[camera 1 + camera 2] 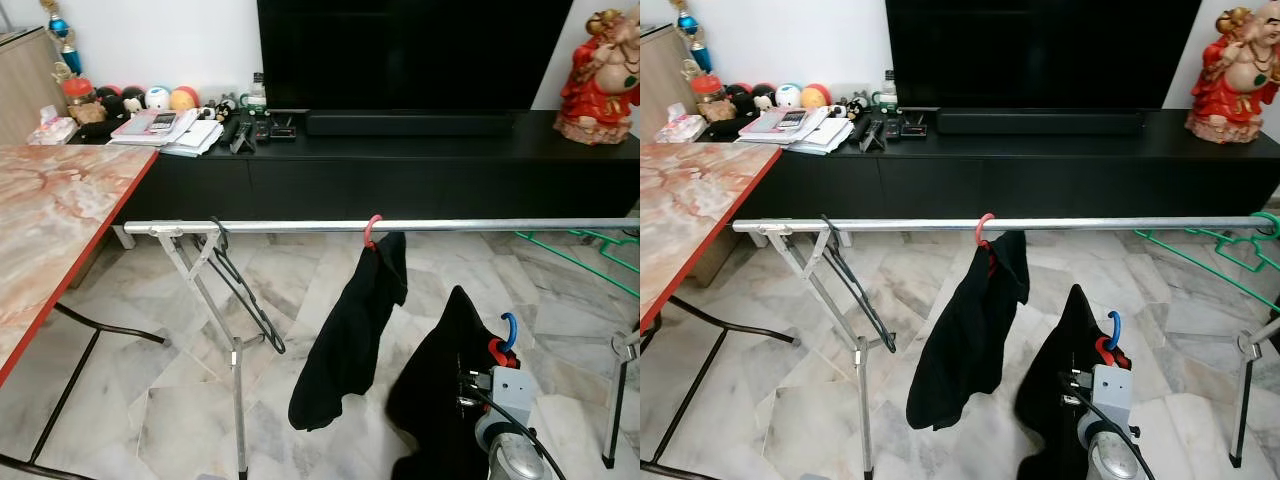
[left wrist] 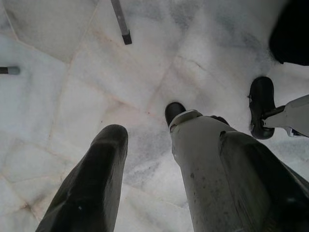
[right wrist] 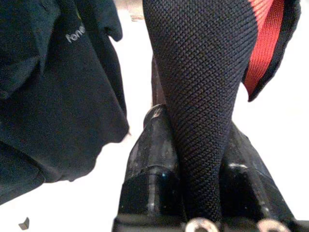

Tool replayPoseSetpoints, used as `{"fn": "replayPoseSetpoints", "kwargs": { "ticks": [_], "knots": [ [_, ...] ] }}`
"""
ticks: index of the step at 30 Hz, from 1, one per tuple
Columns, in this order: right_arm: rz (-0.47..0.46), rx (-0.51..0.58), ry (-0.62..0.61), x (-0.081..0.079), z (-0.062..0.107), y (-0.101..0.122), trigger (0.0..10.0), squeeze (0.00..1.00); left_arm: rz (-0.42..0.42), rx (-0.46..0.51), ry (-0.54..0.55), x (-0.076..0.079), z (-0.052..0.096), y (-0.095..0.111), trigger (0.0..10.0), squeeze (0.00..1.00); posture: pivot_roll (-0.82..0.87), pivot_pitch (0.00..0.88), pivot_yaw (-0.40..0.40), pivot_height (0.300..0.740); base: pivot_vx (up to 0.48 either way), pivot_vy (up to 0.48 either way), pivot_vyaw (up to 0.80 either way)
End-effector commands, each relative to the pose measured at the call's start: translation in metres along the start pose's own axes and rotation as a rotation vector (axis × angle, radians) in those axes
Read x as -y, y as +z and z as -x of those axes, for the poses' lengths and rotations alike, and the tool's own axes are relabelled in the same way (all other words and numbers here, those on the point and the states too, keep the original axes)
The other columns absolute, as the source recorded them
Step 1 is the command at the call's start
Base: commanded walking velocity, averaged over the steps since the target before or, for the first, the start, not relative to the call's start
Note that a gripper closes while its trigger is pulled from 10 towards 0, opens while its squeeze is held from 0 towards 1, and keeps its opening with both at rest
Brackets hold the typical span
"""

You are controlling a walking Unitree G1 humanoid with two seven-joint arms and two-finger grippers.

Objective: Hang hanger

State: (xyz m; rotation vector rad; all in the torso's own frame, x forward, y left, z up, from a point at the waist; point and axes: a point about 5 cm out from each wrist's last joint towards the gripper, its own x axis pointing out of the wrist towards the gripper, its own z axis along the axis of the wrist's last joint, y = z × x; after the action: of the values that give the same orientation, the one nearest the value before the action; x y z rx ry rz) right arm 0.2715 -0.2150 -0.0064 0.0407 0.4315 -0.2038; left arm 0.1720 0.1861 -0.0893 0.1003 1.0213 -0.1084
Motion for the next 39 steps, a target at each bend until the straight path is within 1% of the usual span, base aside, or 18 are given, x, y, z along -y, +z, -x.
{"fn": "replayPoseSetpoints", "kwargs": {
  "ticks": [1,13,16,20,39],
  "knots": [
    [-0.002,0.027,0.001,-0.0019,-0.0022,0.0068,10.0,0.00,0.004,-0.020,0.001,-0.0010,0.0011,-0.0067,10.0,0.00,0.09,0.054,0.012,0.740,0.000,0.000,0.00],
    [-0.002,0.029,0.002,-0.0031,-0.0026,0.0075,10.0,0.00,0.006,-0.020,0.003,-0.0021,0.0013,-0.0068,10.0,0.00,0.10,0.060,0.021,0.740,0.000,0.000,0.00],
    [0.013,0.037,0.007,-0.0036,-0.0027,0.0084,10.0,0.00,0.006,-0.021,0.002,-0.0022,0.0013,-0.0068,10.0,0.00,0.10,0.060,0.024,0.740,0.000,0.000,0.00],
    [0.004,0.044,0.007,-0.0055,-0.0033,0.0102,10.0,0.00,0.007,-0.018,0.001,-0.0022,0.0012,-0.0062,10.0,0.00,0.10,0.066,0.024,0.740,-0.264,0.000,0.00],
    [0.015,0.048,0.001,-0.0037,-0.0041,0.0117,10.0,0.00,0.003,-0.017,-0.002,-0.0011,0.0009,-0.0053,10.0,0.00,0.09,0.054,0.018,0.740,-0.301,0.000,0.00]
  ]
}}
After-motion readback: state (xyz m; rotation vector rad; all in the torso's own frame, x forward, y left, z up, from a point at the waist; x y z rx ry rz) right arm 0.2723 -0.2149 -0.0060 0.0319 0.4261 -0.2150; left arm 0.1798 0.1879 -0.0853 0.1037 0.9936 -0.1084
